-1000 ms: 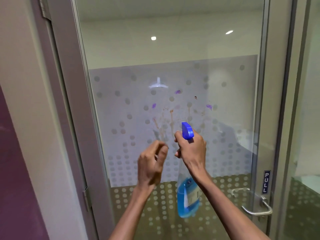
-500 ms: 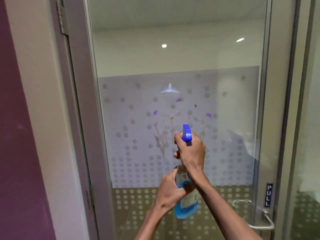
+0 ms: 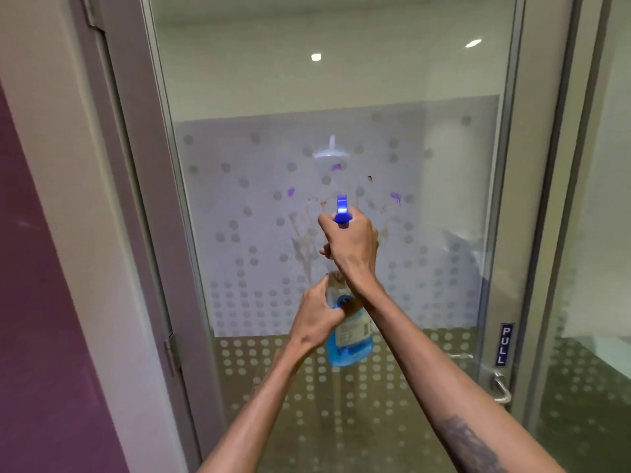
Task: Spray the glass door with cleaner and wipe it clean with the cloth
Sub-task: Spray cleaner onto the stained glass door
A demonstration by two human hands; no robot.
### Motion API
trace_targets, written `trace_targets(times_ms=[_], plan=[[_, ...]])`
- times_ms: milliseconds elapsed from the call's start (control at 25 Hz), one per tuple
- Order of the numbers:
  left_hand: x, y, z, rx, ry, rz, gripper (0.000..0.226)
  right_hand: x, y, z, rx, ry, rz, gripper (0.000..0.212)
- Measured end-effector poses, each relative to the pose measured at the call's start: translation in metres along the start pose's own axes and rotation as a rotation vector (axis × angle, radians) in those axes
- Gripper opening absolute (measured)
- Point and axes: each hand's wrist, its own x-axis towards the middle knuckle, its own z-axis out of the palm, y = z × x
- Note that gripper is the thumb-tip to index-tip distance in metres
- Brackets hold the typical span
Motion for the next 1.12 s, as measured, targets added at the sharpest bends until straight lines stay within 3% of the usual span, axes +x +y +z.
trace_targets(times_ms=[160,360,600,760,920,1120], plan=[[-0.006,0.001,0.010,-0.017,0.000,-0.006,0.023,-0.007,0.008,-0.004,-0.035,0.014,0.026,0.027],[-0.010,-0.005,0.021,-0.009,-0.012,0.004,0.040,-0.012,0.019,-0.007,-0.082,0.065,0.025,0.030],[-0.016,-0.002,0.026,0.040,-0.003,0.026,0.037,-0.015,0.022,-0.014,-0.052,0.119,-0.031,0.040],[-0.023,-0.014,0.025,0.082,0.061,0.024,0.030,-0.024,0.023,-0.012,0.042,0.028,-0.117,0.035],[-0.049,-0.031,0.032,0.083,0.155,-0.017,0.032,-0.041,0.030,0.000,-0.058,-0.062,-0.151,0.042],[-0.071,-0.040,0.042,0.013,0.105,-0.093,0.035,-0.054,0.058,0.000,-0.076,-0.121,-0.015,0.029]])
